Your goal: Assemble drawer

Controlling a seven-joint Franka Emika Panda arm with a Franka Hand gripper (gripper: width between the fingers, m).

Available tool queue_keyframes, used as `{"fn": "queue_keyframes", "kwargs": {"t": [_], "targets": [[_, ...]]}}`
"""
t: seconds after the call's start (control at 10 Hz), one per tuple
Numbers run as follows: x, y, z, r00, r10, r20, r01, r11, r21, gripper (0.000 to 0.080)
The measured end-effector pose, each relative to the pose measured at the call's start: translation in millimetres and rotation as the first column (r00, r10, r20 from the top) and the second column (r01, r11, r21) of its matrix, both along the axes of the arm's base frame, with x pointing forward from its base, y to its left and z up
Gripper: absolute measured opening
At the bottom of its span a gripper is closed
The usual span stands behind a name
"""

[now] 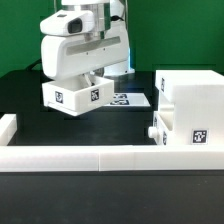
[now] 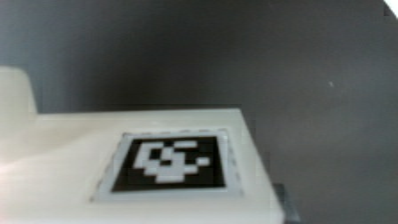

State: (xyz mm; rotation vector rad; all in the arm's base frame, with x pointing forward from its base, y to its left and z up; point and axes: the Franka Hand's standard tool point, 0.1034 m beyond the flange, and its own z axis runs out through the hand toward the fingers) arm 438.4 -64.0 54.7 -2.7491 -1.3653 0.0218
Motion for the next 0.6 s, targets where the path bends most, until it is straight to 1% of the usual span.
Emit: {"fn": "queue_keyframes", "kwargs": {"t": [0.1,0.2,0.3,0.4,0.5,0.6], "targets": [[3.6,-6.2,-2.5,0.989,0.145,0.006,-0.145,0.989,0.005,0.0042],[13.8,-8.2,-1.7,0.972,0.234,0.011,-0.234,0.972,0.004,0.0042],[25.1,-7.4,-0.4,0.952,0.305,0.017,-0.305,0.952,-0.001,0.0042],[34.3,-5.9,0.5,0.915,0.403,0.016,-0.403,0.915,-0.011,0.0042],[39.6,-5.0,1.2,0.886,0.463,0.017,-0.463,0.886,-0.018,0.0042],[37.0,-6.9,-0.4,0.88,0.475,0.015,-0.475,0.88,-0.016,0.0042]]}}
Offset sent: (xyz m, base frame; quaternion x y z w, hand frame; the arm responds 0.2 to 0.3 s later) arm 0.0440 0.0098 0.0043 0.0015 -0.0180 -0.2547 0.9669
